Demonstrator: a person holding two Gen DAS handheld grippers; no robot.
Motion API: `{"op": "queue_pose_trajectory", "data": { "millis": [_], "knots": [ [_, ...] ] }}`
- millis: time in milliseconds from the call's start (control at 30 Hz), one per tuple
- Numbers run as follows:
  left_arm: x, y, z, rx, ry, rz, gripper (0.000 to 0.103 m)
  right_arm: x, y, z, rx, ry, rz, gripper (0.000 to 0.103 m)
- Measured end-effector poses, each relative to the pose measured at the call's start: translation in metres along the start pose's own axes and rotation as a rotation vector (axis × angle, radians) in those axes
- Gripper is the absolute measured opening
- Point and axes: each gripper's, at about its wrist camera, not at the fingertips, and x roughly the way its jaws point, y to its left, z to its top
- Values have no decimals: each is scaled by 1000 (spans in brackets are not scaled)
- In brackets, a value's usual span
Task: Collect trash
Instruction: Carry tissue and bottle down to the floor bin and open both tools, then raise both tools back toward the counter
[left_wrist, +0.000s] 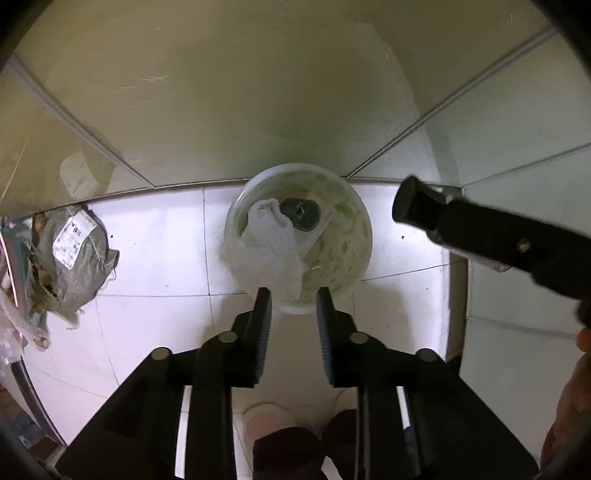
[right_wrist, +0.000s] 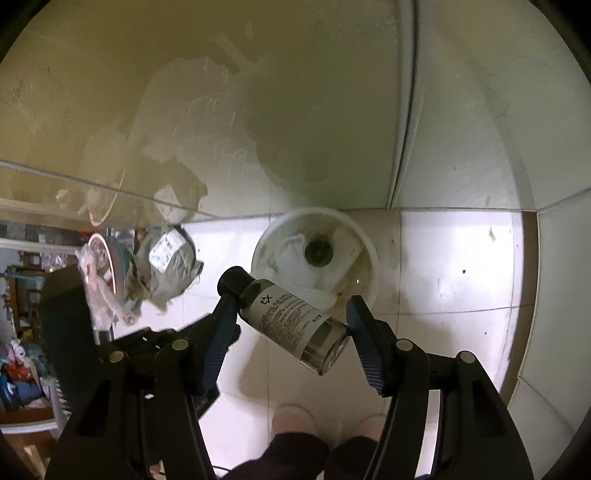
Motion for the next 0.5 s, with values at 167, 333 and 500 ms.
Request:
{"op": "queue_pose_trajectory", "data": {
  "millis": [167,333,500],
  "knots": [
    [-45,-1,-4,-23,-27,1,30,-26,12,-1,-33,-24,-30,60],
    [-101,5,-10,-63,-83,19,35,-62,31,2,-82,-85,-39,73],
    [-171,2,-15,-84,-139,28,35,-115,52,2,-78,-146,-36,73]
  ]
}}
